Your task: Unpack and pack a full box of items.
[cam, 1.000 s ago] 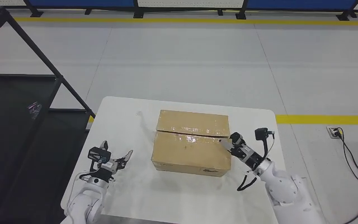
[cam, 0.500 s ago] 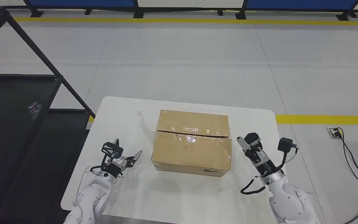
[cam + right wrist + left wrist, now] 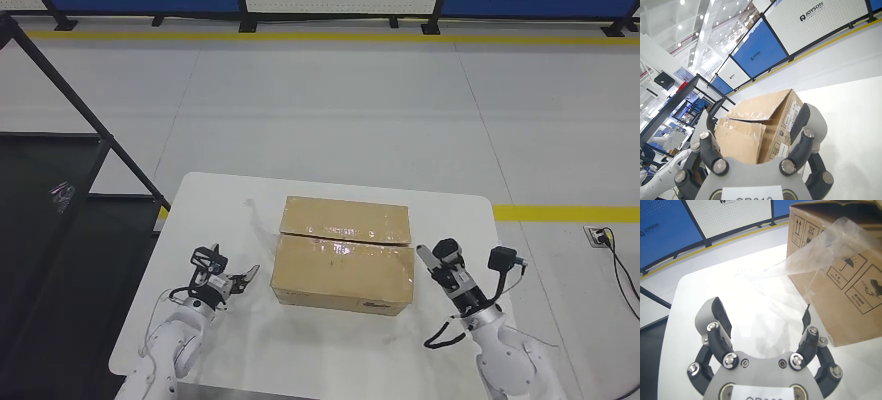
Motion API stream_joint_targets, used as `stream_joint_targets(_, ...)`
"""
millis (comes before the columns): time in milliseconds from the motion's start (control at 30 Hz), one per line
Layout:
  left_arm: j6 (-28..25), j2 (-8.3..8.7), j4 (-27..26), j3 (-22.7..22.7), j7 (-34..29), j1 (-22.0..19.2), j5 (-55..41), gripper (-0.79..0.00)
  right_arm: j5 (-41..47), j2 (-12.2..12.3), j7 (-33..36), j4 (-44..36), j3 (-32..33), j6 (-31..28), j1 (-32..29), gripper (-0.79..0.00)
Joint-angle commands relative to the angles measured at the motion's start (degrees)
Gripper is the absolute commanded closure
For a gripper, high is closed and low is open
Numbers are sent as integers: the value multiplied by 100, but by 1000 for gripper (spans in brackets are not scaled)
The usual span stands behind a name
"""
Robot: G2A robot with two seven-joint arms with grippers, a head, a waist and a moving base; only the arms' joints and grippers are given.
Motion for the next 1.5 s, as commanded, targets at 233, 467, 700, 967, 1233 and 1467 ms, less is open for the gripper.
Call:
stream_joint_targets(233,302,-149,997,633,374,-918,493,-785,241,-17,150,336,-120,-24,345,-785)
stream_joint_targets(467,294,-284,1755,1113,735,-1504,796,-785,345,28,252,266,119,-81,195,-785)
stream_joint_targets(700,750,-452,2257,1408,978,-1879,744,-785,533,73,354,98,363,-165,-41,-785)
stream_joint_targets(967,1275,-507,2438,1363,1577,-1851,628,-785,832,103,620,199,444,-283,13,-785)
stream_joint_targets(1233,1676,-411,1879,990,1818,-1415,603,-785,1161,120,882,450,400,-498,235,-785)
stream_joint_targets(1467,1852,-307,1039,592,1675,-920,613,-785,1309,129,991,644,330,-603,400,-785)
